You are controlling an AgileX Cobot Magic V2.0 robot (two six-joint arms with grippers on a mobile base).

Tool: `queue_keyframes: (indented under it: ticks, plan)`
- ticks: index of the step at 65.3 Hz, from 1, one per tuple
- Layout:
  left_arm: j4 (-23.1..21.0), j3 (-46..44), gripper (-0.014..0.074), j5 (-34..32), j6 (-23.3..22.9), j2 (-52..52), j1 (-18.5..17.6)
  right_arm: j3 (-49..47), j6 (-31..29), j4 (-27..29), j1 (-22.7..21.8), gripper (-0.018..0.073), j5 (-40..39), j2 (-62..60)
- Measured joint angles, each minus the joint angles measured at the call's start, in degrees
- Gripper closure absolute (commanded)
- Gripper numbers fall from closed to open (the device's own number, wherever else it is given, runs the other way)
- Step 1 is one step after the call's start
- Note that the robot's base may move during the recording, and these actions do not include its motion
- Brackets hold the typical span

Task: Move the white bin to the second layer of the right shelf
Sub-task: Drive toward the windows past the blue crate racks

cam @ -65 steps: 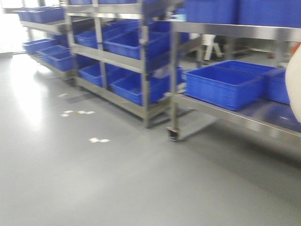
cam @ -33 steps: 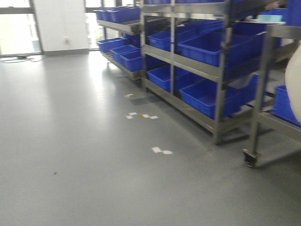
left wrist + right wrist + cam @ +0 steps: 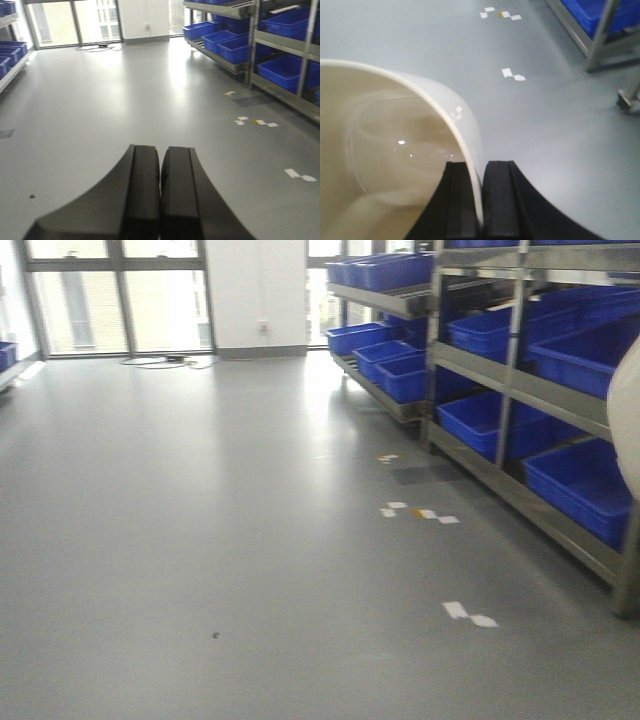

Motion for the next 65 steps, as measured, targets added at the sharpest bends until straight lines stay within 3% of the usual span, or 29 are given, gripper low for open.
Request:
queue_keyframes:
  ticks: [65]
  plan:
    - [0.0, 0.0, 0.0512, 0.0, 0.0, 0.0, 0.0, 0.0, 0.0, 0.0, 0.0, 0.0483, 0.0, 0.0]
